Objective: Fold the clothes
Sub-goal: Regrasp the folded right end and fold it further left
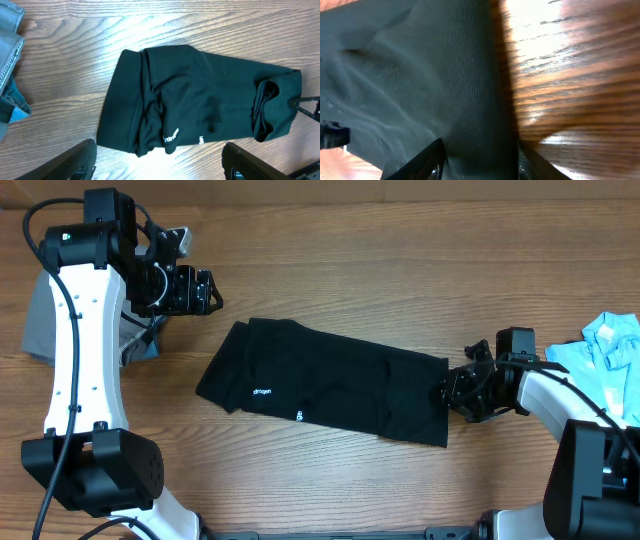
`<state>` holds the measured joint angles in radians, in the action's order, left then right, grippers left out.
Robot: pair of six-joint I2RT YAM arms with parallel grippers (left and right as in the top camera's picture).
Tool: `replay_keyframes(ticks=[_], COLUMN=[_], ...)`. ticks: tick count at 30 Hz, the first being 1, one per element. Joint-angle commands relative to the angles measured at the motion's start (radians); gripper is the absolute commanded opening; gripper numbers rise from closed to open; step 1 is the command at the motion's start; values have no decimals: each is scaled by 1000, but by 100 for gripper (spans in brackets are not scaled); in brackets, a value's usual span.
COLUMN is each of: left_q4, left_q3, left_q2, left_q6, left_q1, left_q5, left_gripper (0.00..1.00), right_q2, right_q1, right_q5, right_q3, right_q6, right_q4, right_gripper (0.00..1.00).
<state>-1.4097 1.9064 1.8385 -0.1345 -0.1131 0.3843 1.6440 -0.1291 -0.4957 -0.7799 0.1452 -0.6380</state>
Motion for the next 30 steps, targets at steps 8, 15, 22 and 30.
replay_keyframes(ticks=[8, 15, 22, 30], left_q4=[-9, -11, -10, -2], left_q3=[17, 17, 17, 17], left_q2=[-13, -13, -13, -13], left_q6=[-8, -8, -8, -8], left_q1=[2, 2, 2, 2], left_q5=[2, 2, 2, 2], left_gripper=[83, 83, 83, 82], right_q2=[21, -41, -60, -60], right_q1=[-48, -151, -145, 20], right_q5=[-102, 122, 241, 305], right_q3=[-19, -196, -386, -412], right_q6=[-93, -12, 63, 275], right_q4=[-60, -268, -443, -438], right_gripper=[4, 4, 4, 4])
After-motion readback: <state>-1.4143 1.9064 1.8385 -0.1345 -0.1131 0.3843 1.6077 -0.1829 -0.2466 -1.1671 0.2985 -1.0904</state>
